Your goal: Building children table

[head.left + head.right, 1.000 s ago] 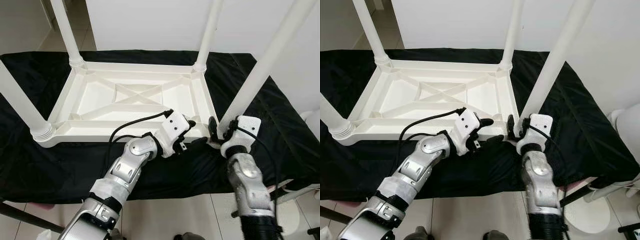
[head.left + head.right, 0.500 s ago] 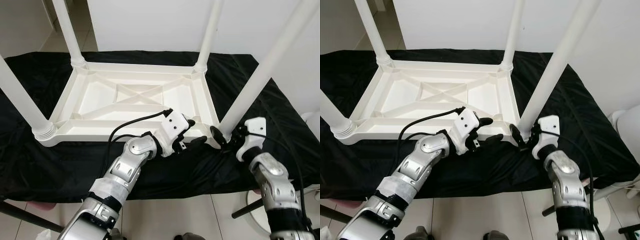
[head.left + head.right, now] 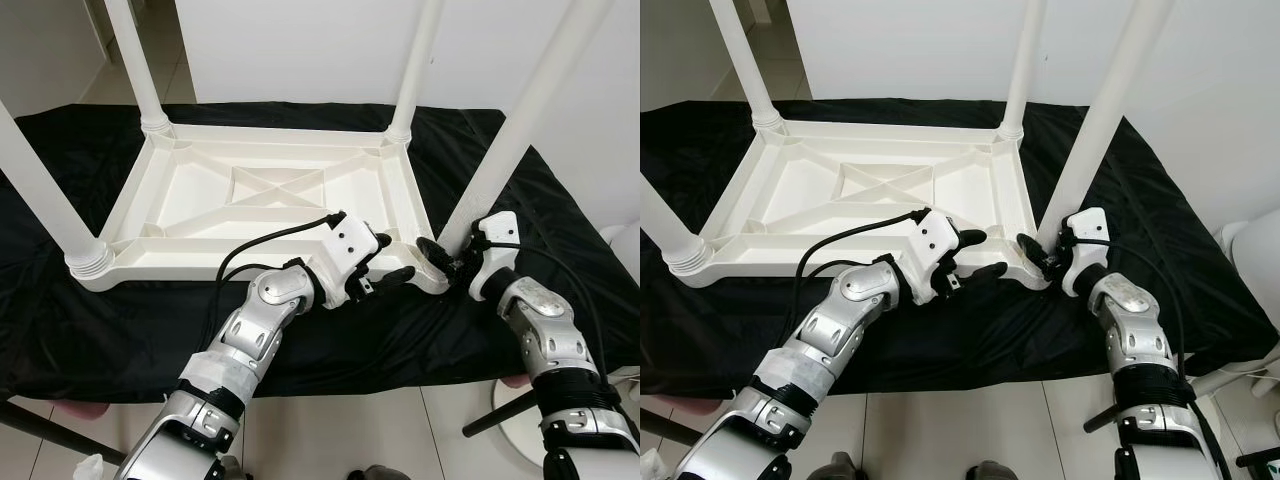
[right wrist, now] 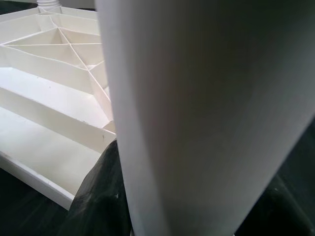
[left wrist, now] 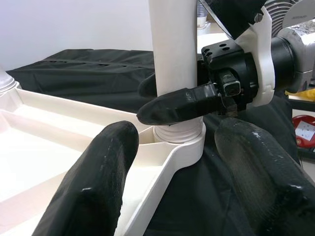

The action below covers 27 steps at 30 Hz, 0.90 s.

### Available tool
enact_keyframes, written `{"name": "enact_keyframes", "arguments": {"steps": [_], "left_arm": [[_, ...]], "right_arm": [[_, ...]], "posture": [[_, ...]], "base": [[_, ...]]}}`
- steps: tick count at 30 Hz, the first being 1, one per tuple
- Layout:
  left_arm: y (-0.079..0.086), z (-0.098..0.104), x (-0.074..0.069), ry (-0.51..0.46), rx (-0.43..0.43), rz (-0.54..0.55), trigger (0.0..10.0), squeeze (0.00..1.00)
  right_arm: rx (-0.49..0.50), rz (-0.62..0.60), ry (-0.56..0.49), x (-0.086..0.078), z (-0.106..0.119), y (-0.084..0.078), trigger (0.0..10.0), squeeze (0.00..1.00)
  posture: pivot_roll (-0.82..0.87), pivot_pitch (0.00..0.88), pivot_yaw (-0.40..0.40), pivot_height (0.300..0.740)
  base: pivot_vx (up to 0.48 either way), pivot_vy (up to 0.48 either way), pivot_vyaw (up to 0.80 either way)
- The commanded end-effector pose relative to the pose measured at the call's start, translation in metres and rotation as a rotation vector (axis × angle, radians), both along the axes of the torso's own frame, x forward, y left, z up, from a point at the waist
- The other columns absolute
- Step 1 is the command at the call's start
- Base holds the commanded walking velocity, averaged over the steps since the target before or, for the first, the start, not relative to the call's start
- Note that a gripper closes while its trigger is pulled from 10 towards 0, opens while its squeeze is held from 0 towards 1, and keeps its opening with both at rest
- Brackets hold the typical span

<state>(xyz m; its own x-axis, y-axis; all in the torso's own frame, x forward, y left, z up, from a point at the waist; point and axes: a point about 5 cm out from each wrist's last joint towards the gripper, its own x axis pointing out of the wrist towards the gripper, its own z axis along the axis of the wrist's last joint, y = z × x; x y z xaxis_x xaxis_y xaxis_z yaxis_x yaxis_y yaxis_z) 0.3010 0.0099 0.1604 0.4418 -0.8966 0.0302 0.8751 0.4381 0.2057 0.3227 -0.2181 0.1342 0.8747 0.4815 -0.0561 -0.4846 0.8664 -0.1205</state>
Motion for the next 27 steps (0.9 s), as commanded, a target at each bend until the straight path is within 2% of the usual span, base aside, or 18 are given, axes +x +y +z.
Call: {"name": "enact_keyframes", "arguments": {"steps": [1,6,7,12,14,17,19,21,22,23,25,27], "left_arm": [[0.001,-0.001,0.002,0.003,0.009,0.017,10.0,0.0],[0.0,-0.001,0.001,0.007,0.008,0.01,10.0,0.0],[0.0,-0.001,0.001,0.008,0.008,0.009,10.0,0.0],[-0.001,-0.001,0.001,0.009,0.009,0.003,10.0,0.0],[-0.001,-0.002,0.0,0.01,0.011,0.0,10.0,0.0],[-0.001,-0.002,0.0,0.011,0.011,-0.003,10.0,0.0],[-0.002,-0.002,0.0,0.012,0.011,-0.005,10.0,0.0],[-0.002,-0.002,0.0,0.012,0.011,-0.005,10.0,0.0],[-0.002,-0.002,-0.001,0.013,0.011,-0.006,10.0,0.0],[-0.002,-0.002,-0.001,0.013,0.011,-0.006,10.0,0.0],[-0.003,-0.003,-0.001,0.014,0.011,-0.01,10.0,0.0],[-0.003,-0.003,-0.001,0.014,0.011,-0.01,10.0,0.0]], "right_arm": [[-0.009,0.026,0.062,-0.007,-0.017,0.001,0.0,0.0],[0.002,-0.032,0.047,-0.012,-0.019,-0.006,0.0,0.0],[0.005,-0.041,0.043,-0.012,-0.019,-0.007,10.0,0.0],[0.028,-0.18,-0.004,-0.012,-0.014,-0.009,10.0,0.0],[0.041,-0.255,-0.022,-0.013,-0.014,-0.004,10.0,0.0],[0.051,-0.289,-0.027,-0.014,-0.014,-0.001,10.0,0.0],[0.075,-0.378,-0.041,-0.016,-0.013,0.005,10.0,0.0],[0.075,-0.378,-0.041,-0.016,-0.013,0.005,10.0,0.0],[0.09,-0.429,-0.041,-0.017,-0.013,0.007,10.0,0.0],[0.09,-0.429,-0.041,-0.017,-0.013,0.007,10.0,0.0],[0.139,-0.591,-0.039,-0.021,-0.013,0.019,10.0,0.0],[0.139,-0.591,-0.039,-0.021,-0.013,0.019,10.0,0.0]], "posture": [[0.01,0.0,-0.028,0.74],[0.0,0.0,-0.024,0.74],[0.0,0.0,-0.024,0.74],[-0.01,0.0,-0.019,0.74],[-0.01,0.0,-0.018,0.74],[-0.01,0.0,-0.017,0.74],[-0.01,0.0,-0.018,0.74],[-0.01,0.0,-0.018,0.74],[-0.01,0.0,-0.017,0.74],[-0.01,0.0,-0.017,0.74],[-0.02,0.0,-0.019,0.74],[-0.02,0.0,-0.019,0.74]], "base": [[0.0,0.0,0.0],[0.0,0.0,0.0],[0.0,0.0,0.0],[0.0,0.0,0.0],[0.0,0.0,0.0],[0.0,0.0,0.0],[0.0,0.0,0.0],[0.0,0.0,0.0],[0.0,0.0,0.0],[0.0,0.0,0.0],[0.0,0.0,0.0],[0.0,0.0,0.0]]}}
